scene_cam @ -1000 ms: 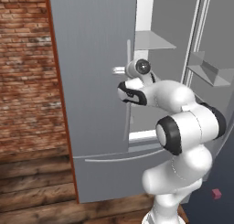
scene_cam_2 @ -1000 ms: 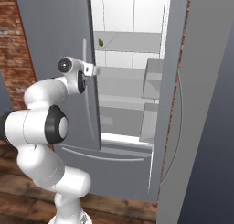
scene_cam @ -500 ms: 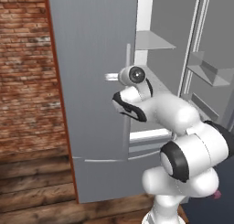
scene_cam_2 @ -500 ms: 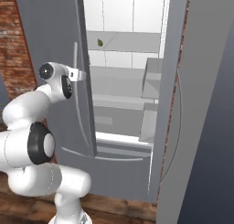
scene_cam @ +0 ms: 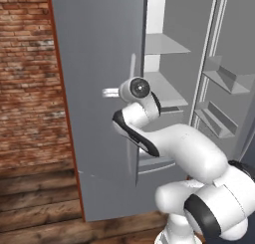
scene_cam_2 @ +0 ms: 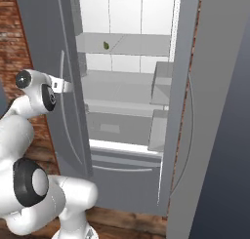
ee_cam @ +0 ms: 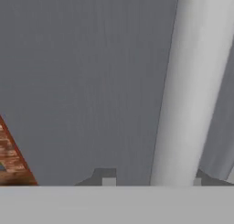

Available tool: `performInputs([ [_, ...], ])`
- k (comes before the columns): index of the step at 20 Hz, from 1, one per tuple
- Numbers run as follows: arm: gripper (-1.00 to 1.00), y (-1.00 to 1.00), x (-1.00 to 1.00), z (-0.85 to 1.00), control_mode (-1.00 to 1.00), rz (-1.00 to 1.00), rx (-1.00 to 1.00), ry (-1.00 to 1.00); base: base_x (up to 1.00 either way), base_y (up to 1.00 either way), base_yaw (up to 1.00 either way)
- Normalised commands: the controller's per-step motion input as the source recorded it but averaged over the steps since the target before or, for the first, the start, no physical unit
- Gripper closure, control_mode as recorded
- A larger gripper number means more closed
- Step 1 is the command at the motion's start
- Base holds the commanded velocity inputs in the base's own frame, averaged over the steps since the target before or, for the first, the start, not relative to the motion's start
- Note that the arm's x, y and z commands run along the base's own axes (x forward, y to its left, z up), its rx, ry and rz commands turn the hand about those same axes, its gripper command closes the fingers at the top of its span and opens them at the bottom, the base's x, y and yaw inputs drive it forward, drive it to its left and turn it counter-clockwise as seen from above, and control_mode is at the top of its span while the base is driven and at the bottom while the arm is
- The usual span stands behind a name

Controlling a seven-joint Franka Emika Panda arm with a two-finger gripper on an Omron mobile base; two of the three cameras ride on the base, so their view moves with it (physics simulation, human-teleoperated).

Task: There is a bowl on the dining counter. Grab a lemon wedge from the fridge and place it in the bowl. Then get the liquor bottle and glass cup from the cabinet and place them next to the bowl.

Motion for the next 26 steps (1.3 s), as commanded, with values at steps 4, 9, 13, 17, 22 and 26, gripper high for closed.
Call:
performInputs([
  [4, 1.00, 1.00, -0.66, 0.41, -1.00, 0.05, 0.01, 0.15, 0.00, 0.00, 0.00],
  [9, -1.00, 1.00, -0.60, 0.31, -1.00, 0.06, 0.00, 0.16, 0.00, 0.00, 0.00],
  [13, -1.00, 0.91, -0.59, 0.22, -1.00, 0.06, 0.00, 0.15, 0.00, 0.00, 0.00],
  [17, -1.00, 0.04, -0.94, 0.17, -1.00, 0.01, 0.00, 0.02, 0.00, 0.00, 0.00],
  [22, -1.00, -0.87, -1.00, 0.19, -1.00, 0.00, 0.00, 0.00, 0.00, 0.00, 0.00],
  [26, -1.00, -1.00, -0.99, 0.30, -1.00, 0.00, 0.01, 0.00, 0.00, 0.00, 0.00],
])
